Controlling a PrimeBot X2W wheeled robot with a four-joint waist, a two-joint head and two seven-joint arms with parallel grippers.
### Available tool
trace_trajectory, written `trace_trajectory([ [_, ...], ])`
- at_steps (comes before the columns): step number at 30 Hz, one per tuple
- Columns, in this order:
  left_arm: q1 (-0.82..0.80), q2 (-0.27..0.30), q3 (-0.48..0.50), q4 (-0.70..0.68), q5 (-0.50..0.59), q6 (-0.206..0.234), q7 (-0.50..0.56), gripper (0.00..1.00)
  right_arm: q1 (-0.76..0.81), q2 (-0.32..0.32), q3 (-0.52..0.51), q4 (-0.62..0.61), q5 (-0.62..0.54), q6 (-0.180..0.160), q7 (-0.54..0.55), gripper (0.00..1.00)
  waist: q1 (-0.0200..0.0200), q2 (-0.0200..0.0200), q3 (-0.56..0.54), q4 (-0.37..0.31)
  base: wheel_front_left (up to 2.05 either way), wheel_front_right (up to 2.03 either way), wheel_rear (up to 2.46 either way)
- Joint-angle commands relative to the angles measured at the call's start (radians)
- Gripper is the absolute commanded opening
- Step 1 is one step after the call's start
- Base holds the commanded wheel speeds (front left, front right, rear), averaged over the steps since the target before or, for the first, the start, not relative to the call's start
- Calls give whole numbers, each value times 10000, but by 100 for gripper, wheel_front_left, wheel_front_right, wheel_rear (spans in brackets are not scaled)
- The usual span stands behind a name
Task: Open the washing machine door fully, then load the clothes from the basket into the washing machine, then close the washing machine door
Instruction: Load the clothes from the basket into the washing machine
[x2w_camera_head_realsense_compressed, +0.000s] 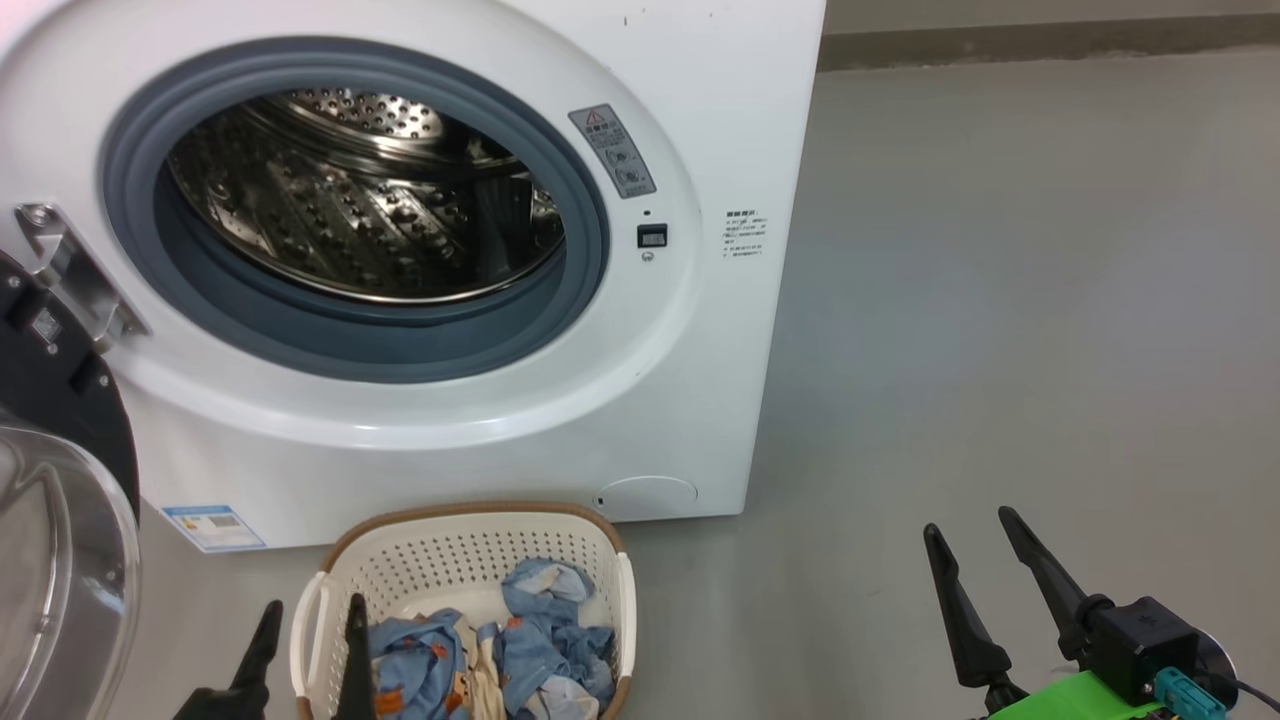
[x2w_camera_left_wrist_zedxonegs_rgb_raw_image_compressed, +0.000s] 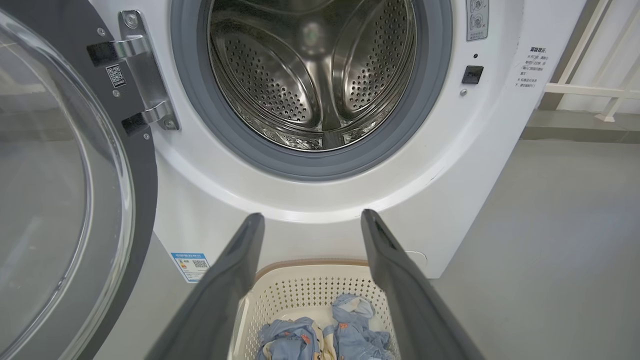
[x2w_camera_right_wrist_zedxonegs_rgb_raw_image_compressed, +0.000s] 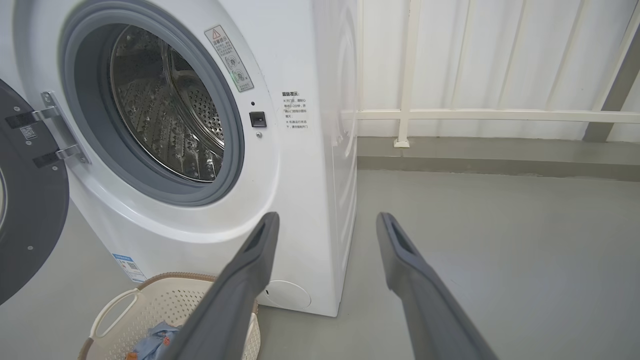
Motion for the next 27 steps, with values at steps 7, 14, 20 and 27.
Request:
trace_trajectory([
  [7,-1119,85,15,889,-261,-363,0,100,-581,-41,363,-447,-44,16,-46,100,0,0,607,-19,0,0,0],
  [14,-2435,-378,-367,3293,-520,-988,-234,100,-1013,-41,411,-683,-185,16,8,100,0,0,1577,-50,0,0,0],
  [20,-4061,-759,-763,6046,-746,-1695,-96,100,-1491,-70,490,-853,-240,16,27,100,0,0,2600,-134,0,0,0],
  [27,-6225,-1045,-1028,8916,-1023,-2311,-43,100,-2239,-175,627,-1101,-213,16,-16,100,0,0,4142,-404,0,0,0],
])
